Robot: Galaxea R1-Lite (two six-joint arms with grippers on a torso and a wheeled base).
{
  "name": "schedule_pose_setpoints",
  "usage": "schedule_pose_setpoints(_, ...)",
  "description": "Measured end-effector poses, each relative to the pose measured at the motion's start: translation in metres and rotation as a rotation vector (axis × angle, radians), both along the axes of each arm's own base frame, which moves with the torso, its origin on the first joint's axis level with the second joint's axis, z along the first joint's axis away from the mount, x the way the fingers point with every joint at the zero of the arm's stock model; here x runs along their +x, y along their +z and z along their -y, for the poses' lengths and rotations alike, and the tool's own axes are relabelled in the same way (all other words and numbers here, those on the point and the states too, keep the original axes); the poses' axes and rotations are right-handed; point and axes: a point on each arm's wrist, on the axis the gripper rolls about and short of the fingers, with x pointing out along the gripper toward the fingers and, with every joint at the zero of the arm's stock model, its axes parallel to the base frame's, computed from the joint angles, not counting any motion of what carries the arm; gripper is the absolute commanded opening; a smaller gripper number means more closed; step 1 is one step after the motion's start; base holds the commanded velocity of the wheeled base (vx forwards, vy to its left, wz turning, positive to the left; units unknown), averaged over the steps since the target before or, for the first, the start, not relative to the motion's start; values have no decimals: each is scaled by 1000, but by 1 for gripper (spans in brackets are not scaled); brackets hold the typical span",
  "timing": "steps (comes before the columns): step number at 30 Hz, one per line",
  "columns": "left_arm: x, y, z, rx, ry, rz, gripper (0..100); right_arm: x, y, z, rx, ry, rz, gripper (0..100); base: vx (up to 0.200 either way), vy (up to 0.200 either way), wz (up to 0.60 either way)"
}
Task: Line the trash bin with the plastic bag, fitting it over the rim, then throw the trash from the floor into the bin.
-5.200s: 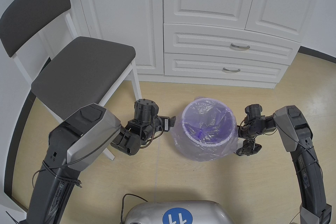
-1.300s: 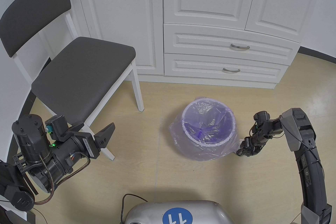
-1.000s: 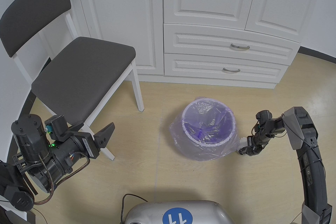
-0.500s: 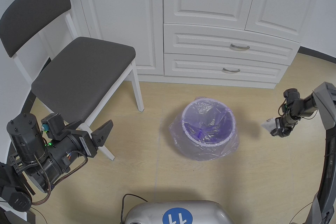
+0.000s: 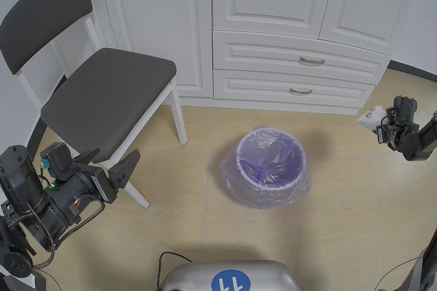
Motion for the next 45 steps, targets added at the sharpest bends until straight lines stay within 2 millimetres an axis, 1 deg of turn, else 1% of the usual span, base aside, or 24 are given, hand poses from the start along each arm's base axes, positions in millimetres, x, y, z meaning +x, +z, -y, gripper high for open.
schedule_pose_setpoints(2,-3,3,-1,-4,-7,13,100,-9,8,-11,-12,25,33,0,0,0,0)
schedule_pose_setpoints(3,-5,5,-1,-8,-12,23,100,-15,14,-22,-20,53,56,0,0,0,0)
schedule_pose_setpoints(4,-6,6,-1,-10,-16,30,100,-17,16,-27,-22,66,63,0,0,0,0)
schedule_pose_setpoints(6,-9,9,-3,-16,-20,48,100,-27,24,-46,-28,114,90,0,0,0,0)
schedule_pose_setpoints(10,-15,16,-5,-8,-28,86,100,-43,37,-78,-30,202,151,0,0,0,0)
schedule_pose_setpoints(12,-17,18,-6,2,-31,105,100,-50,43,-96,-27,259,195,0,0,0,0)
schedule_pose_setpoints(13,-19,20,-6,10,-34,116,100,-55,47,-109,-24,298,229,0,0,0,0)
schedule_pose_setpoints(16,-22,22,-7,23,-42,137,100,-66,55,-133,-14,370,311,0,0,0,0)
schedule_pose_setpoints(19,-26,24,-7,29,-50,154,100,-77,58,-155,0,442,370,0,0,0,0)
schedule_pose_setpoints(24,-30,27,-7,24,-67,173,100,-91,52,-185,11,543,403,0,0,0,0)
schedule_pose_setpoints(28,-33,28,-6,19,-82,179,100,-97,44,-199,3,594,397,0,0,0,0)
schedule_pose_setpoints(31,-34,29,-5,16,-95,182,100,-97,33,-206,4,619,339,0,0,0,0)
schedule_pose_setpoints(34,-35,29,-4,14,-105,183,100,-95,23,-209,24,625,241,0,0,0,0)
schedule_pose_setpoints(38,-35,29,-4,12,-115,183,100,-90,11,-214,105,614,68,0,0,0,0)
schedule_pose_setpoints(42,-35,29,-3,13,-119,182,100,-80,12,-220,243,602,-52,0,0,0,0)
schedule_pose_setpoints(45,-34,29,-3,13,-121,179,100,-66,21,-225,391,603,-108,0,0,0,0)
